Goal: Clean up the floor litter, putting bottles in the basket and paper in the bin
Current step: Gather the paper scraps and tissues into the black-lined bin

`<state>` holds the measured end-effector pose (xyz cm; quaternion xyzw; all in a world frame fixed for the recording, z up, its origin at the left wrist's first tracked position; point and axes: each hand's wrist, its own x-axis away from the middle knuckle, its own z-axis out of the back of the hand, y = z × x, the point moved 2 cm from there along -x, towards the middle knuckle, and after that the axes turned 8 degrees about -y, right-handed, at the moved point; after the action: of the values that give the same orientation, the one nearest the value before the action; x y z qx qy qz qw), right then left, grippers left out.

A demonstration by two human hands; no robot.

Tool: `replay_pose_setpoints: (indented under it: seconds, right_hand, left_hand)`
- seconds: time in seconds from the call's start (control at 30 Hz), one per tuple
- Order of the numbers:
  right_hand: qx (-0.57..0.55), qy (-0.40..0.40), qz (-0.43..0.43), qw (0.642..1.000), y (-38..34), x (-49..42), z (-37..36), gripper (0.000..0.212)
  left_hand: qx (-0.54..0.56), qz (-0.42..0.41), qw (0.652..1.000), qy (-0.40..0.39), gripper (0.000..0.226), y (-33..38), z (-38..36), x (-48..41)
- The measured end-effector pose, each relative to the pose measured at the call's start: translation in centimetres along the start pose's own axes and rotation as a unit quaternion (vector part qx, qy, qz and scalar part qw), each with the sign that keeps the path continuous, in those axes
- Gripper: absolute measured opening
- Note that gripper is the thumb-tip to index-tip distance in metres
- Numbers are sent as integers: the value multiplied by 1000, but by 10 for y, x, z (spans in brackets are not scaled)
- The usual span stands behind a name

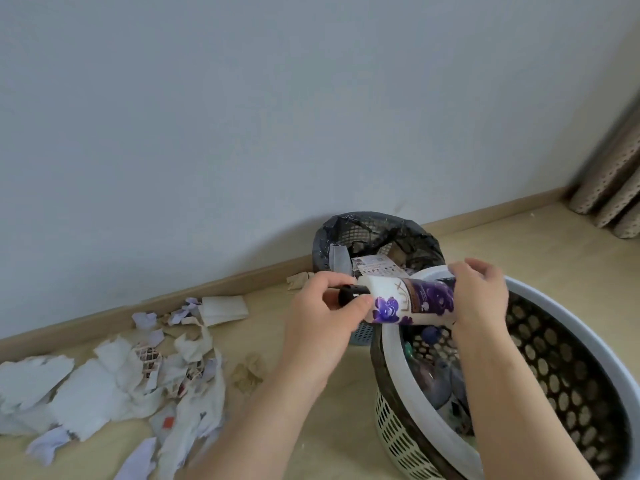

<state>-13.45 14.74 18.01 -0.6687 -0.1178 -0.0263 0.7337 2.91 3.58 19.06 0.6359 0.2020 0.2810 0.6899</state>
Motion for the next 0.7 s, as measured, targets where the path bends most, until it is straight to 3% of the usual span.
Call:
replay_pose_setpoints:
  seconds: [0.07, 0.23, 0.33, 0.4, 0.5, 0.53, 0.6, 0.7]
  right_hand:
    - [2, 17, -43, 999, 9, -7, 13, 17]
    - [0, 15, -91, 996, 19, -12, 23, 22]
    - [2, 20, -86, 996, 17, -12, 22, 19]
    - [4, 22, -83, 996, 17, -10, 20, 19]
    - [7, 17, -88, 996, 19, -8, 19, 24]
    - [9, 15, -90, 996, 20, -8, 19, 25]
    - [9, 10, -89, 996, 21, -8, 18, 25]
    - [4, -5, -83, 997, 19, -5, 15, 21]
  left_hand:
    - [-93, -43, 994, -28, 18, 2, -13, 5]
    - [-216, -159, 960, -74, 29, 11, -40, 6]
    - [-303, -185, 926, -128, 35, 14, -60, -3]
    - [-413, -192, 874, -171, 32, 12, -71, -8]
    - [-567, -230, 766, -197, 23, 5, -82, -8]
    - [-578, -239, 756, -195, 21, 0, -84, -8]
    - [-536, -248, 787, -178, 23, -7, -82, -10]
    - [-409, -219, 875, -138, 27, -4, -68, -16]
